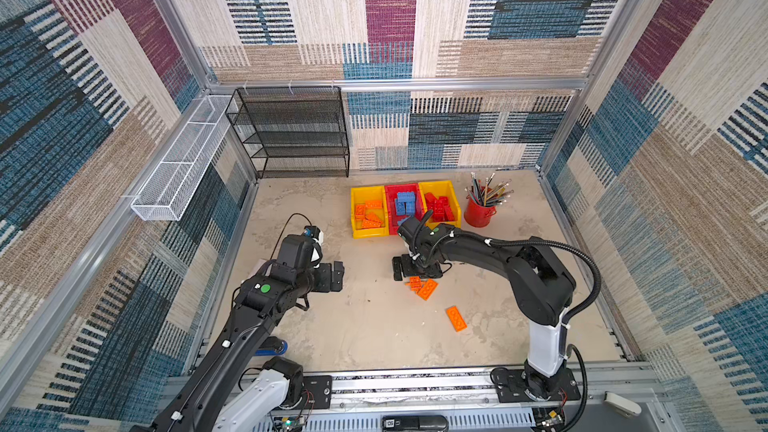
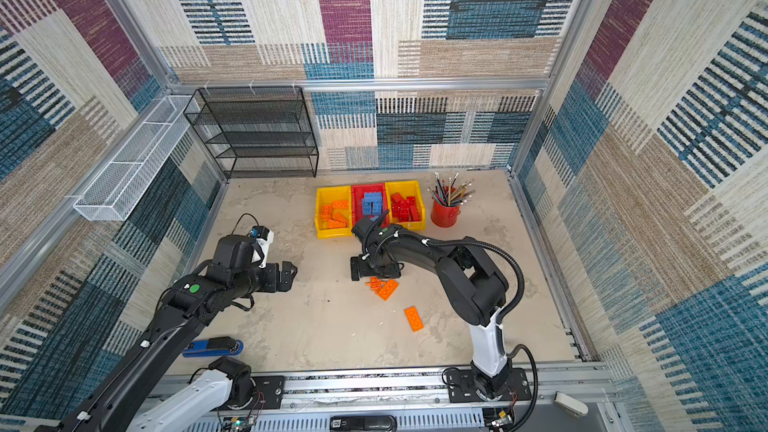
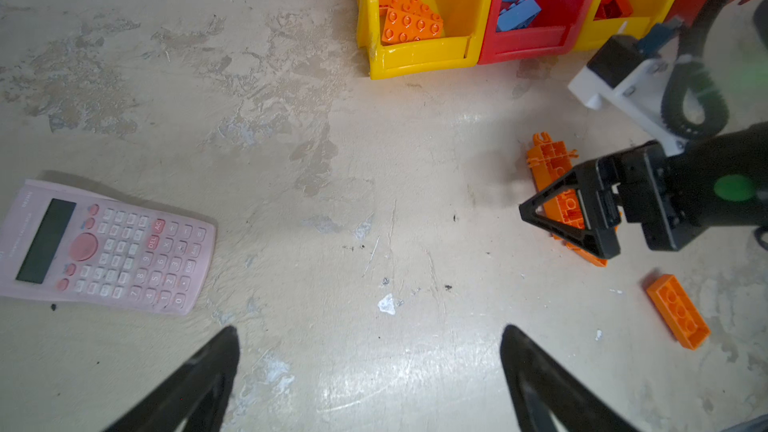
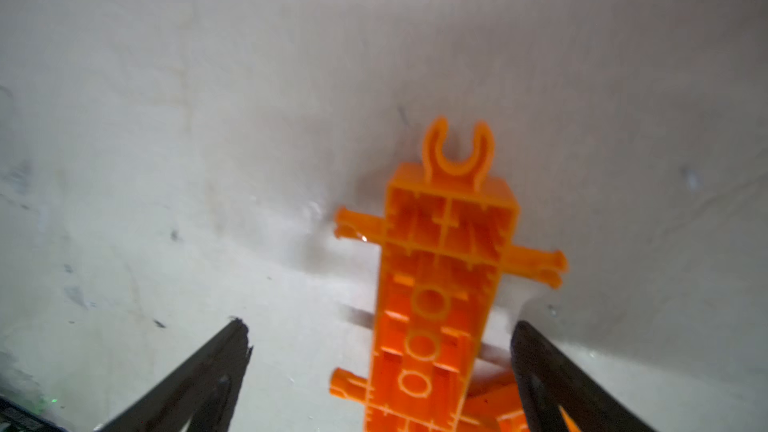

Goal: Sort the legos into containers by color
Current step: 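Close the right gripper on the orange brick stack and lift it, then carry the orange brick stack into the yellow bin and release it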

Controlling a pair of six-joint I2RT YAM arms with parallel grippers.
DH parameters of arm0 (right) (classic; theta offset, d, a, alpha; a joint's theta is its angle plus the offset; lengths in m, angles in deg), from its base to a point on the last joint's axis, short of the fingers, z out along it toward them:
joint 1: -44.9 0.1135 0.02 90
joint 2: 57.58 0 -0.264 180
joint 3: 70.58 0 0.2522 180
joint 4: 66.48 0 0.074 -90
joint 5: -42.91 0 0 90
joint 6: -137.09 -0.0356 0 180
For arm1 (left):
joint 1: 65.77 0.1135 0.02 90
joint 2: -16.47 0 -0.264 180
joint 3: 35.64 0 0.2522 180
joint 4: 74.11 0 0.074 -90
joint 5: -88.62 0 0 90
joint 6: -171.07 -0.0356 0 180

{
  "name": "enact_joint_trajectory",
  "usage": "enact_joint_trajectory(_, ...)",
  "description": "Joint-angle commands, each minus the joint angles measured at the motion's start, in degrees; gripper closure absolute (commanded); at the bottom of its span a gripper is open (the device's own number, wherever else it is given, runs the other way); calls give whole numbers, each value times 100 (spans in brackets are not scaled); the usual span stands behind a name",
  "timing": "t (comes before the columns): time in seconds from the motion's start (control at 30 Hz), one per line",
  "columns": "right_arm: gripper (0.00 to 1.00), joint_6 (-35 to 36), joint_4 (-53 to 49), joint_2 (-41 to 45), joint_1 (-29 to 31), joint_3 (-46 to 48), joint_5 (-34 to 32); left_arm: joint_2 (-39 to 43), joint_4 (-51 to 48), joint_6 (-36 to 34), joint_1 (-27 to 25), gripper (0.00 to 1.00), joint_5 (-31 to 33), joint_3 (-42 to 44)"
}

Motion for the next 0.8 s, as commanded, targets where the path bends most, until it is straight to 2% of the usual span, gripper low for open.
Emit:
enact_joint_trajectory(0.0,1,-2,-82,161,-3,205,-178,-30,174,-75,7,1,60,-49)
enact_joint_trajectory(0.17,0,59,-241,-128,-6,-97,-479,-251,299,-101,16,1,8,-76)
enact_joint_trajectory(0.23,5,94,-295,-282,-5,-294,-533,-362,323,-113,17,1,-6,-126)
enact_joint_trajectory(0.4,30,188,-359,-522,-4,-589,-580,-449,351,-186,14,1,41,-193)
enact_joint_trajectory(0.57,65,265,-649,-763,-4,-851,-571,-481,370,-224,24,1,76,-165)
enact_joint_trajectory(0.7,74,277,-852,-620,1,-982,-542,-512,407,-215,52,1,82,-136)
enact_joint_trajectory(0.77,76,375,-1086,-617,-7,-1402,-632,-569,423,-215,96,1,2,-133)
